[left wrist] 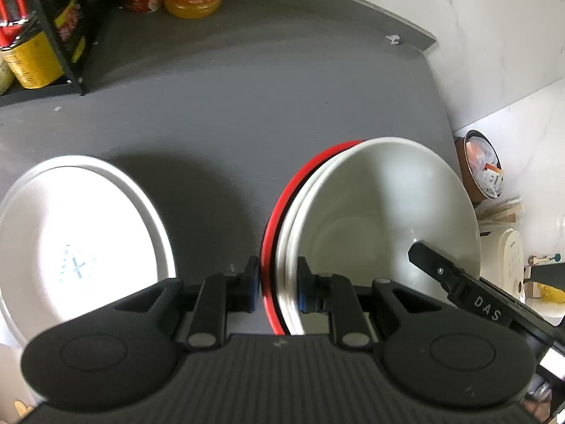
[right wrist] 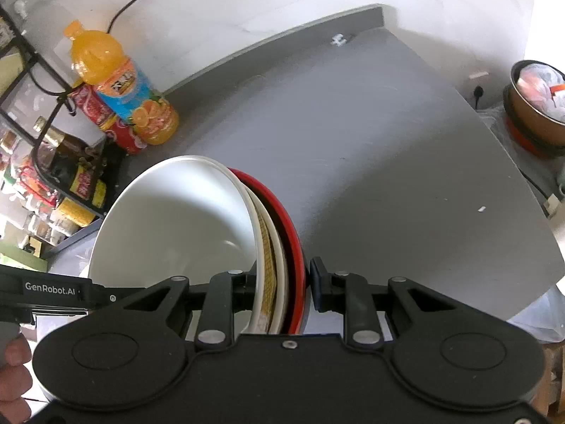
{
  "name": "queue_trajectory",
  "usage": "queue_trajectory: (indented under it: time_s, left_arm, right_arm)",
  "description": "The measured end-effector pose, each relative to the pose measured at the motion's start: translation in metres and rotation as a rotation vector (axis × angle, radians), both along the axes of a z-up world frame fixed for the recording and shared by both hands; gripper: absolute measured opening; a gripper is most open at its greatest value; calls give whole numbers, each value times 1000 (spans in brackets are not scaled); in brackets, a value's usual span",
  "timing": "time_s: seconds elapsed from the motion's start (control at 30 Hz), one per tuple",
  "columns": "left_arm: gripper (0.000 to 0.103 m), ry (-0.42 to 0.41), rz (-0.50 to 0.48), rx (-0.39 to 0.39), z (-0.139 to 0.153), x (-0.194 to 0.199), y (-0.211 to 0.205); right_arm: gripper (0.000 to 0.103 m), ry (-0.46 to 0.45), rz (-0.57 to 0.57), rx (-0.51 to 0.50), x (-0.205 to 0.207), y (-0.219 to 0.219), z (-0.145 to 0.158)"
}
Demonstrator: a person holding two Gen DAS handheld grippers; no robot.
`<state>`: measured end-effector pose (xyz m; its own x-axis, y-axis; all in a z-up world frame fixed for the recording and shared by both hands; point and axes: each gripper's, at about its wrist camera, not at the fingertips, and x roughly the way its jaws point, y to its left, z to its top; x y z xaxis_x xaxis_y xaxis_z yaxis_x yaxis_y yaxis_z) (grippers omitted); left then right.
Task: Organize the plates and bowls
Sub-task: 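Lift the red bowl stack with both grippers and carry it over the plate stack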
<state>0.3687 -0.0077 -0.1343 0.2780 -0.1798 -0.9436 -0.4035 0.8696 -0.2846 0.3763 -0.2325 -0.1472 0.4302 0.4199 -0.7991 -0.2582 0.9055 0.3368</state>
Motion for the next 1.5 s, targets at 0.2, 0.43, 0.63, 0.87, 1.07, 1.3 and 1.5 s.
queue_trajectory:
  time_s: [0.2, 0.43, 0.63, 0.87, 1.07, 1.3, 1.5]
  left_arm:
    - [18, -15, 19, -4, 11, -14, 21]
    - [18, -43, 46, 0, 26, -31, 48]
    - [18, -57, 75, 3, 38, -50, 74]
    - [18, -53, 121, 3, 40, -75, 114]
    - [18, -32, 159, 0, 33, -95, 146]
    - [18, -14, 170, -1, 25, -109, 175]
    - [18, 7, 167, 9, 16, -114, 191]
  right_arm:
    - [24, -27, 35, -2, -7, 21, 12]
    - [24, -50, 68, 2, -14, 50, 28]
    - [24, -72, 104, 5, -24, 81, 38]
    - [24, -62, 156, -1, -36, 123, 35]
    - [24, -39, 186, -6, -51, 154, 28]
    - [24, -19, 189, -7, -56, 179, 22]
    - [24, 6, 185, -17, -58, 194, 14]
